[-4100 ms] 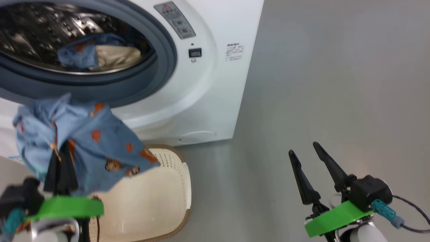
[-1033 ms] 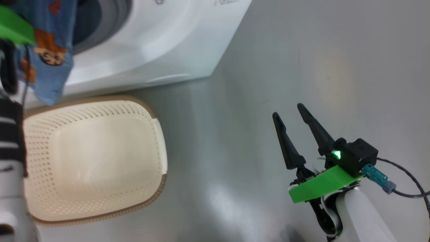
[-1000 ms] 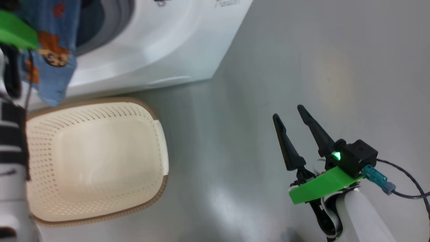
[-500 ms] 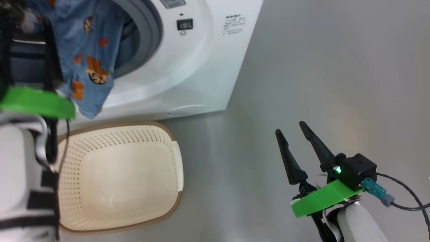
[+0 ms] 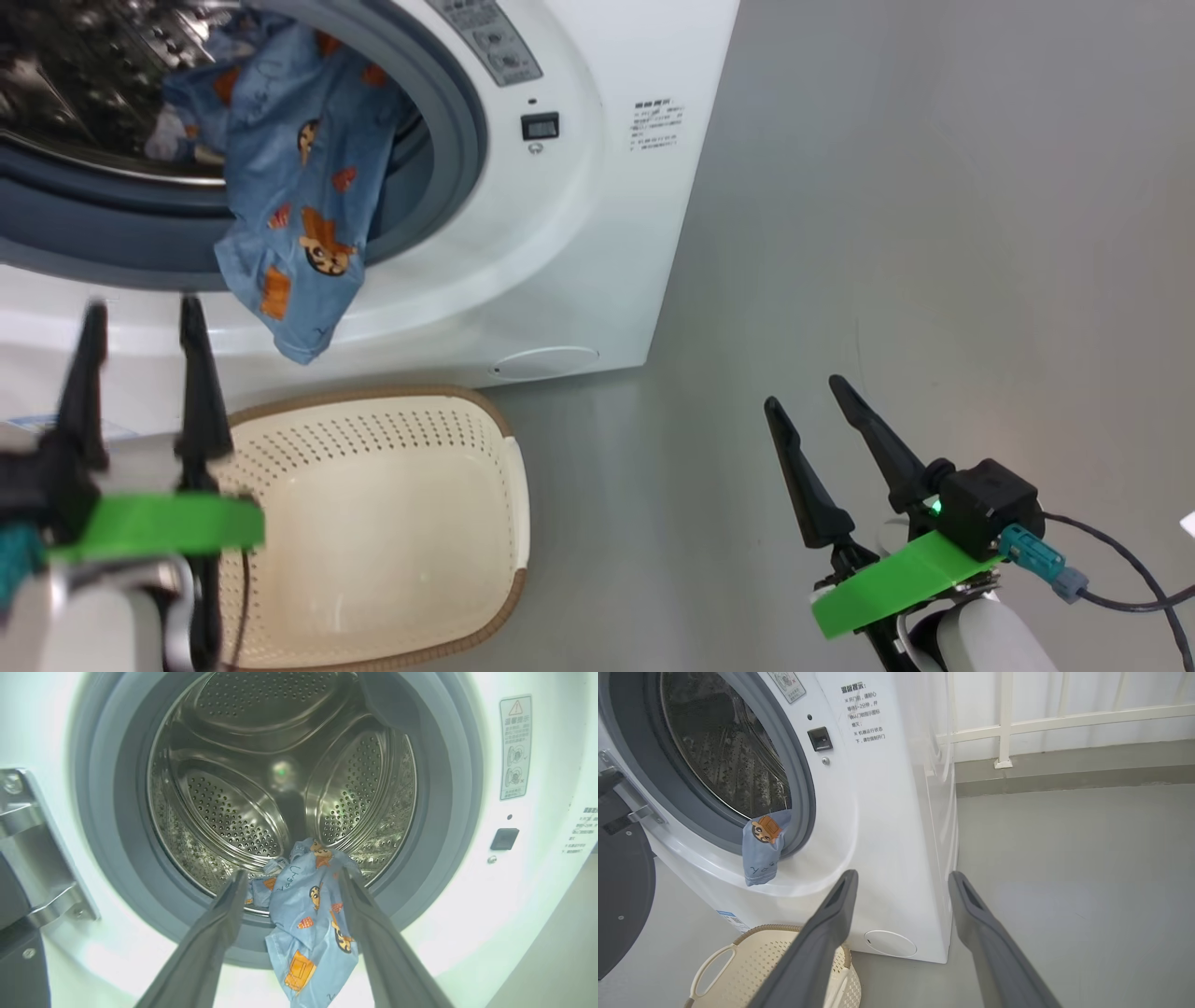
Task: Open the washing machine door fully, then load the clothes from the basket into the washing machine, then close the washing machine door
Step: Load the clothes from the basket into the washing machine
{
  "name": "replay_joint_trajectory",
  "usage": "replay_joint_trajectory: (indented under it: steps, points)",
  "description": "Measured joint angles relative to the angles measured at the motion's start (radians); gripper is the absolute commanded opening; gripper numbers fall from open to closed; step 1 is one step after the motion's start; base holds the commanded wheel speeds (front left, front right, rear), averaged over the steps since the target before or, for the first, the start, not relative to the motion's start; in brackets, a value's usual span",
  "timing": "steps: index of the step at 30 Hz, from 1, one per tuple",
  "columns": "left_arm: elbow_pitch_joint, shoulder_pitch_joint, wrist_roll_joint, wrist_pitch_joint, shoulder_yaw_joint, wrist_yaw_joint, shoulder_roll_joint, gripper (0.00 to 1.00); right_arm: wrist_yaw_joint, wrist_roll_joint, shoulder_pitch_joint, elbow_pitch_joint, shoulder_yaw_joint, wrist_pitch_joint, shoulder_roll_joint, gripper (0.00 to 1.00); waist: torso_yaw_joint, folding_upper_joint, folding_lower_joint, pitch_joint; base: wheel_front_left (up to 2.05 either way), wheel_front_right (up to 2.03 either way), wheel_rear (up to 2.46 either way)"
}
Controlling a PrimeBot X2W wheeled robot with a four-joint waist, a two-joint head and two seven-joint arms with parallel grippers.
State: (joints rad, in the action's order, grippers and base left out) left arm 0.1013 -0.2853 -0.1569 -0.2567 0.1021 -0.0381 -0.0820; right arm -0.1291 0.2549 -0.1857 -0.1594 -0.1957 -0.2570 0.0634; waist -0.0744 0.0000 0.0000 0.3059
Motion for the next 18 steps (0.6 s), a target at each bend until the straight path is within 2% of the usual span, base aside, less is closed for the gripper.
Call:
replay_joint_trajectory:
  steps: [6,18]
  points:
    - [-0.052,0.131,-0.008,0.0,0.012,0.029,0.032,1.0,0.0,0.0,0.002,0.0,-0.002,0.0,0.003,1.0,0.003,0.0,0.0,-0.026,0.0,0.0,0.0]
    - [-0.109,0.347,-0.022,0.0,0.009,0.058,0.038,1.0,0.0,0.0,0.045,0.0,0.008,0.0,0.007,1.0,0.004,0.0,0.0,-0.103,0.0,0.0,0.0]
